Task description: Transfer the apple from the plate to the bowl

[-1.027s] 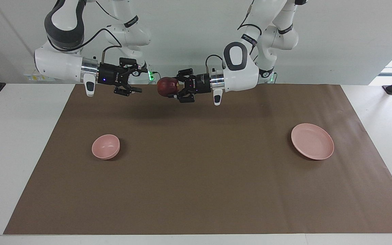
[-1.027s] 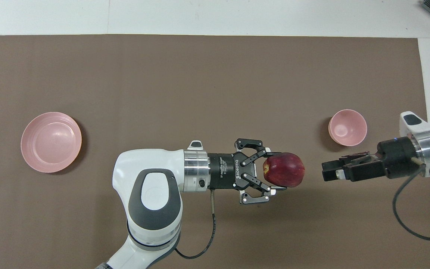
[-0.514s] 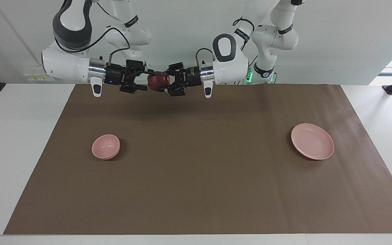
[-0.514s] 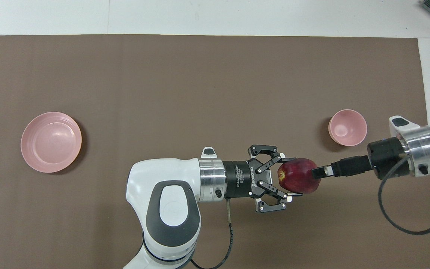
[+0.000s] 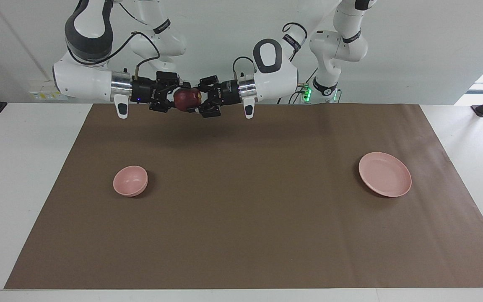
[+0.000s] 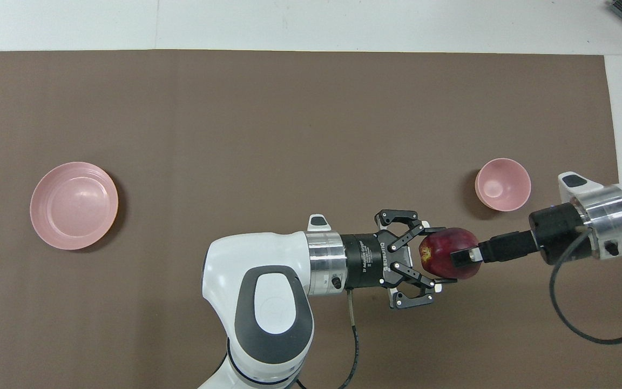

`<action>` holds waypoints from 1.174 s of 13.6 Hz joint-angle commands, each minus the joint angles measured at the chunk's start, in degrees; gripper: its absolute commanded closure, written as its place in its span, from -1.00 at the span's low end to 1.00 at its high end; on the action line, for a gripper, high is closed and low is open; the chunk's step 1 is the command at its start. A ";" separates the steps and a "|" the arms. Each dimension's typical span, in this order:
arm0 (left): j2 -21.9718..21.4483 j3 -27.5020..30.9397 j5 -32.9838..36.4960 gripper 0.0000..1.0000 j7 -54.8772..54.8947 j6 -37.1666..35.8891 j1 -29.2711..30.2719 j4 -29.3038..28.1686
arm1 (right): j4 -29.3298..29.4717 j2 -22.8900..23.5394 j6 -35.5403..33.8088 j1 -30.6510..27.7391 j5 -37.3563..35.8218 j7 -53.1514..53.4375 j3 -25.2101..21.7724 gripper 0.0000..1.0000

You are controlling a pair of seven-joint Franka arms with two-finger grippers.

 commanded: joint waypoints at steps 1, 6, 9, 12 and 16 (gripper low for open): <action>0.60 -1.82 -1.10 1.00 -0.48 1.96 0.16 1.48 | -0.98 -1.29 -0.57 -0.28 -0.34 1.28 0.15 -1.00; 0.43 -3.05 -1.28 1.00 -0.48 2.84 -0.02 1.57 | -0.98 -1.38 -0.57 -0.19 -0.69 1.01 0.15 -0.43; 0.43 -3.05 -1.28 1.00 -0.48 2.94 -0.11 1.57 | -0.98 -1.38 -0.84 -0.28 -1.31 1.01 0.15 -0.31; 0.43 -3.05 -1.19 1.00 -0.48 3.02 -0.11 1.66 | -0.02 -0.86 -3.11 -0.54 -1.31 1.27 0.15 -0.39; 0.52 -3.05 -0.05 -1.00 -0.13 3.02 0.07 2.10 | -0.01 -1.03 -4.70 -0.99 -1.31 1.01 0.15 -0.43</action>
